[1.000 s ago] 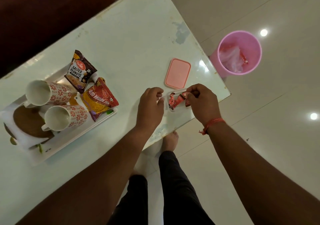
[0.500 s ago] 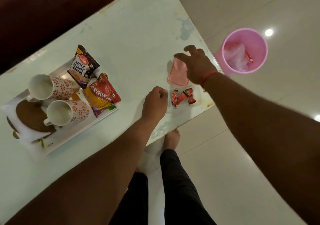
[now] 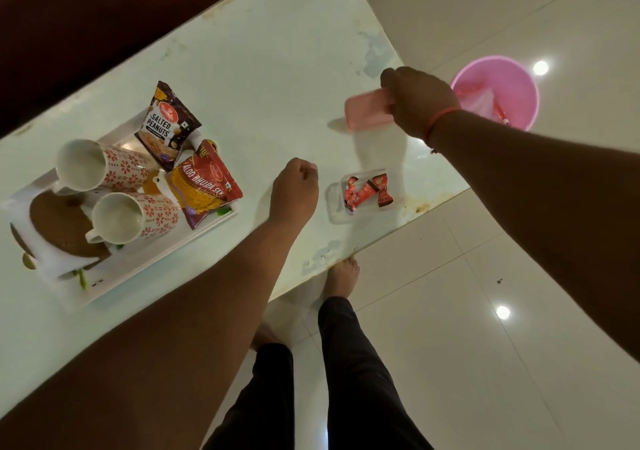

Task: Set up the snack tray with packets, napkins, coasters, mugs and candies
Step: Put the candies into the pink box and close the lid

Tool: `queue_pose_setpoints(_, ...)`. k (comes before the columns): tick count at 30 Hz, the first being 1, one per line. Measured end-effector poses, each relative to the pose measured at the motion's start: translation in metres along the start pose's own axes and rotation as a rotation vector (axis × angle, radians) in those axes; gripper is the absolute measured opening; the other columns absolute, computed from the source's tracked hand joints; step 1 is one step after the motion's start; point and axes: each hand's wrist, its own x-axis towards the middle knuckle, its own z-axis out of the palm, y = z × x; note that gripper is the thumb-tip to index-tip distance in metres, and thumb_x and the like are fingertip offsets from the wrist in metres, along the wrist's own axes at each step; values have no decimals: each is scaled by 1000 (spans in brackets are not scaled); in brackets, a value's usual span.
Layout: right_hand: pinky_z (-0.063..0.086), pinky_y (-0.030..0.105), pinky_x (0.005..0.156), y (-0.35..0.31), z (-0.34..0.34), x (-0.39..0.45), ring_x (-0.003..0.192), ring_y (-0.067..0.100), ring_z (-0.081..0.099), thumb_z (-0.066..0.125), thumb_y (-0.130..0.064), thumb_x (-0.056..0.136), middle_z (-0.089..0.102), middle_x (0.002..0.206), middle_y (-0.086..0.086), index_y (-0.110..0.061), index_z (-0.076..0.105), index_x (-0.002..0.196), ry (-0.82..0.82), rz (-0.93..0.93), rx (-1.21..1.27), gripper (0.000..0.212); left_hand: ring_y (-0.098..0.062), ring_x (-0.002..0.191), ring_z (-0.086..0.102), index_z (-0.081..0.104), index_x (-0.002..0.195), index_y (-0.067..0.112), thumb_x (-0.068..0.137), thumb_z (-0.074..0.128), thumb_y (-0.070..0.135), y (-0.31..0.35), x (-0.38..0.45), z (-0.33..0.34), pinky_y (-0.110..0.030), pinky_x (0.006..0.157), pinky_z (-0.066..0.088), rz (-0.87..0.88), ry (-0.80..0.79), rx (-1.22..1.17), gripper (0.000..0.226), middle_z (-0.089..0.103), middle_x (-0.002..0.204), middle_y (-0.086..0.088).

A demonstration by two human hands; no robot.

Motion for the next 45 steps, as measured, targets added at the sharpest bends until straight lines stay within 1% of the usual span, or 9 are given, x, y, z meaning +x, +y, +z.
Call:
queue_pose_setpoints(4, 44, 43, 70, -15, -2, -29, 89, 37, 53, 50, 0, 87, 59, 96, 18, -6, 58, 93, 344, -59, 214, 11, -17, 80, 65, 57, 107, 13, 101, 44, 25, 22, -3, -2, -29, 75, 54, -32, -8, -346, 19, 66, 93, -4)
queue_pose_setpoints(7, 42, 41, 69, -33, 6, -60, 89, 35, 51, 52, 8, 77, 59, 93, 17, -4, 59, 87, 384, -166, 243, 17, -18, 80, 68, 56, 115, 11, 102, 42, 40, 39, -7, 1, -30, 74, 59, -106, -61, -506, 34, 69, 100, -9)
queue_pose_setpoints(9, 42, 36, 71, -43, 13, -79, 91, 35, 50, 54, 11, 74, 58, 96, 17, -5, 58, 86, 370, -175, 257, 20, -18, 78, 67, 56, 113, 12, 100, 51, 33, 44, -10, 4, -31, 73, 60, -150, -58, -535, 26, 67, 100, -10)
queue_pose_setpoints(14, 39, 31, 101, -51, 27, -120, 132, 36, 36, 67, 0, 77, 41, 142, 18, -9, 58, 115, 90, -93, 510, 40, -17, 87, 69, 56, 108, 16, 93, 63, 12, 35, -27, 10, -28, 74, 61, -125, 14, -474, 17, 65, 106, -4)
queue_pose_setpoints(17, 36, 14, 99, -56, 33, -140, 140, 19, 27, 66, -15, 85, 21, 157, 10, -14, 47, 135, 79, 95, 691, 53, -20, 94, 69, 55, 114, 19, 94, 62, 13, 25, -42, 20, -35, 79, 62, -117, 35, -456, 23, 64, 112, -6)
queue_pose_setpoints(22, 34, 26, 111, -68, 36, -151, 138, 20, 40, 51, -5, 94, 38, 154, 4, -15, 33, 150, 153, 391, 822, 59, -14, 89, 67, 58, 112, 19, 94, 60, 14, 19, -62, 36, -19, 69, 56, -43, 161, -279, 18, 65, 104, 2)
queue_pose_setpoints(30, 30, 27, 114, -80, 50, -145, 142, 19, 36, 42, 3, 95, 34, 158, -1, -20, 32, 151, 162, 445, 808, 62, -17, 93, 61, 59, 102, 16, 96, 57, 14, 9, -63, 51, -25, 77, 53, 6, 295, -31, 7, 59, 101, 1)
queue_pose_setpoints(41, 31, 39, 118, -76, 69, -138, 143, 22, 33, 34, 10, 90, 35, 156, 5, -14, 36, 149, 203, 468, 806, 64, -18, 100, 62, 57, 101, 19, 94, 59, 12, 6, -58, 55, -23, 81, 54, -70, 210, -38, 10, 63, 111, -2)
queue_pose_setpoints(45, 32, 38, 118, -69, 78, -139, 144, 21, 31, 33, 5, 94, 28, 160, 2, -17, 32, 151, 156, 395, 707, 62, -17, 96, 62, 53, 95, 23, 93, 61, 12, 4, -56, 55, -12, 69, 46, -76, 203, -45, 13, 63, 107, -1)
